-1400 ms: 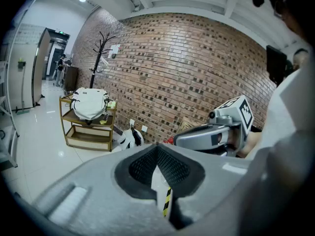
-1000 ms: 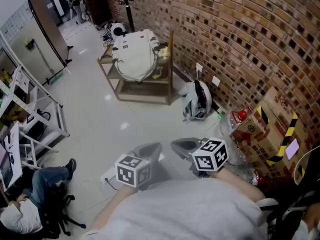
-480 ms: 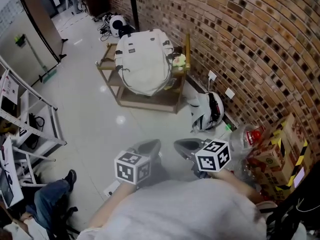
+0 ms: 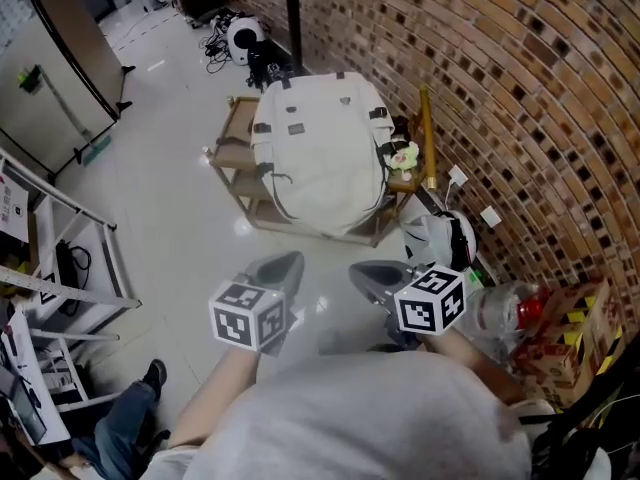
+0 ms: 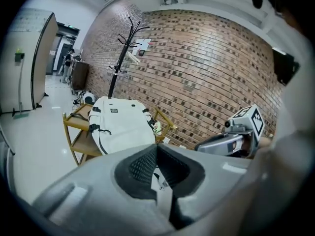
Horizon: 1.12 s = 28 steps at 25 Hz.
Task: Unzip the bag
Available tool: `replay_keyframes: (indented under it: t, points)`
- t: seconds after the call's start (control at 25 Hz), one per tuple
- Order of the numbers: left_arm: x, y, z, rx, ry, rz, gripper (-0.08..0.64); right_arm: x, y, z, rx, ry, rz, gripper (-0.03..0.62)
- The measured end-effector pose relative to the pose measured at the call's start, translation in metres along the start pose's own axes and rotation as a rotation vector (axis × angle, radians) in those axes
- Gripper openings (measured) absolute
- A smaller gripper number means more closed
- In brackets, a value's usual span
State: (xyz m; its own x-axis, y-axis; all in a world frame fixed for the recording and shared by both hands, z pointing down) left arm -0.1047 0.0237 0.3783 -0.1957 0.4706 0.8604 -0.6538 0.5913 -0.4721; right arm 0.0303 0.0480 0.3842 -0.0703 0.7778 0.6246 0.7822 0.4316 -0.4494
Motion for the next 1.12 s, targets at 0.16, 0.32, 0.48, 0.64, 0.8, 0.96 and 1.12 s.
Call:
replay_keyframes:
  t: [0.16, 0.32, 0.48, 0.64, 0.8, 0.96, 1.12]
  points:
    - [0.002, -0.018, 0.019, 0.011, 0.023, 0.015, 0.000, -0.013, -0.015, -0.016, 0.010, -0.013, 0.010, 0.002]
    - [0.002, -0.038, 0.035, 0.001, 0.046, 0.034, 0.002, -0.026, -0.027, -0.037, 0.004, -0.031, 0.029, 0.002]
    - [-0.002, -0.061, 0.058, -0.034, 0.058, 0.050, 0.002, -0.048, -0.043, -0.060, -0.014, -0.041, 0.049, 0.002]
    - [0.001, -0.087, 0.086, -0.069, 0.052, 0.108, 0.002, -0.074, -0.061, -0.080, -0.037, -0.041, 0.075, 0.002]
    - [0.011, -0.121, 0.119, -0.090, 0.094, 0.192, 0.002, -0.096, -0.076, -0.105, -0.057, -0.041, 0.126, 0.002]
    - [0.021, -0.149, 0.147, -0.113, 0.131, 0.256, 0.034, -0.112, -0.092, -0.134, -0.071, -0.046, 0.176, 0.002]
    - [0.040, -0.171, 0.163, -0.126, 0.161, 0.319, 0.079, -0.126, -0.105, -0.148, -0.088, -0.035, 0.215, 0.002]
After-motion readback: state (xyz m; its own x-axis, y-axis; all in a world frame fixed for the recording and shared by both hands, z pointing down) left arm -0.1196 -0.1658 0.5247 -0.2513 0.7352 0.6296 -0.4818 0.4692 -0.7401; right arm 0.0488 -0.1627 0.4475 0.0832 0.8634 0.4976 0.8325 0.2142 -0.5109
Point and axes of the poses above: the fingertips, and each gripper's own axes: y backward along the fingers, z to its left, x out of its underside, the point moved 4 cm from there along y, backward along the fingers, and after that the axes turned 12 degrees about -y, right-handed, at the moved point
